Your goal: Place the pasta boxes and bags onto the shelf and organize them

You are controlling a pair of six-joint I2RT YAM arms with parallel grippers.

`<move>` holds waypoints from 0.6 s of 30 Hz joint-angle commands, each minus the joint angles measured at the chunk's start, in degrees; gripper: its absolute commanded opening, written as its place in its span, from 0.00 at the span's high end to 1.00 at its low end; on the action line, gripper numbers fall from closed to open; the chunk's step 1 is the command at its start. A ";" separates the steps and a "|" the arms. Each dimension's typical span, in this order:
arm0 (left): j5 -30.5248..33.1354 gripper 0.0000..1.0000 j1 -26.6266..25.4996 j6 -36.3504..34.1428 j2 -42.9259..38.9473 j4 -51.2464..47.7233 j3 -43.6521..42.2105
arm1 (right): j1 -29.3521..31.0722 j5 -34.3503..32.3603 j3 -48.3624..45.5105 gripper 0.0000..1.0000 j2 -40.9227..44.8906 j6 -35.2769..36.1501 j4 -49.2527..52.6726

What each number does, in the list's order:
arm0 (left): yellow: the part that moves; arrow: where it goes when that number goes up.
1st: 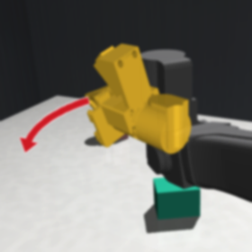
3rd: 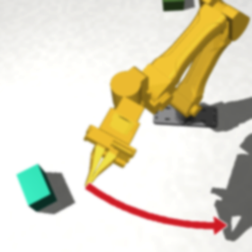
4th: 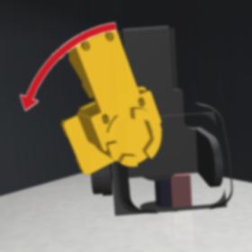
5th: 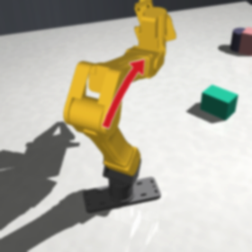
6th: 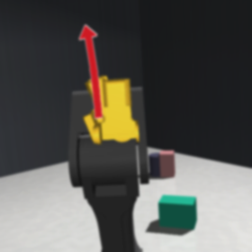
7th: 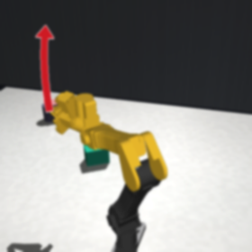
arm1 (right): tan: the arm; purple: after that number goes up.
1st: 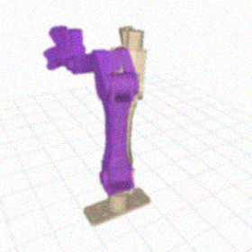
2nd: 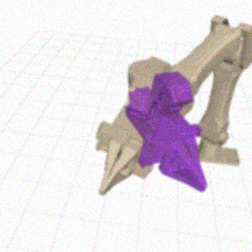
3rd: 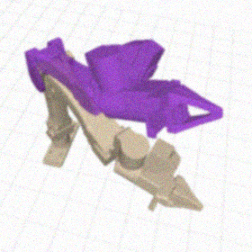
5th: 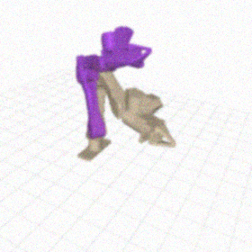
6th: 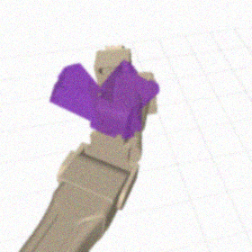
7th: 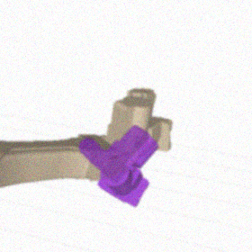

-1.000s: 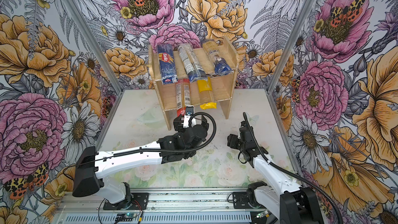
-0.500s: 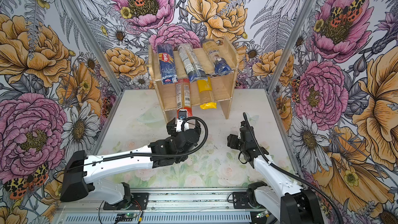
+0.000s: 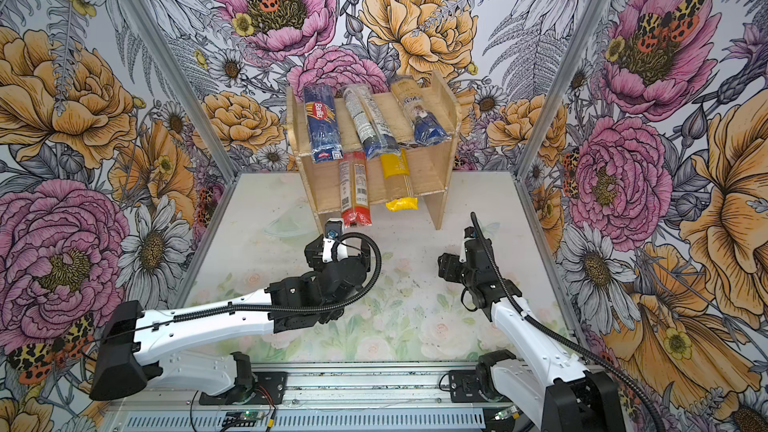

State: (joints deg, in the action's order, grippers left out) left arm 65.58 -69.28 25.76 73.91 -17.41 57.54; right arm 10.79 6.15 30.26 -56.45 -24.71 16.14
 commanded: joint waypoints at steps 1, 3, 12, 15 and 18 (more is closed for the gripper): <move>1.04 0.01 -0.34 1.57 -2.18 -2.51 -1.57 | -0.35 0.63 3.16 0.28 1.76 3.69 0.64; 1.31 0.01 -0.21 1.42 -3.32 -2.89 -2.60 | -0.41 0.36 3.86 0.28 2.13 4.94 0.88; 0.32 0.01 2.86 0.35 -9.00 -2.78 -7.69 | -0.99 -0.25 4.98 0.26 1.41 7.51 0.88; 0.12 0.01 4.15 -0.51 -11.17 -2.60 -9.68 | -1.50 -0.74 5.24 0.26 0.84 8.50 0.84; -0.06 0.01 5.42 -2.39 -13.66 -1.13 -12.32 | -2.07 -1.27 5.56 0.26 0.39 10.03 0.78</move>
State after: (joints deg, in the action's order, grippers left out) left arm 65.54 -64.84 25.69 62.24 -19.53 47.16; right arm 9.30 6.04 33.67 -55.70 -16.99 17.17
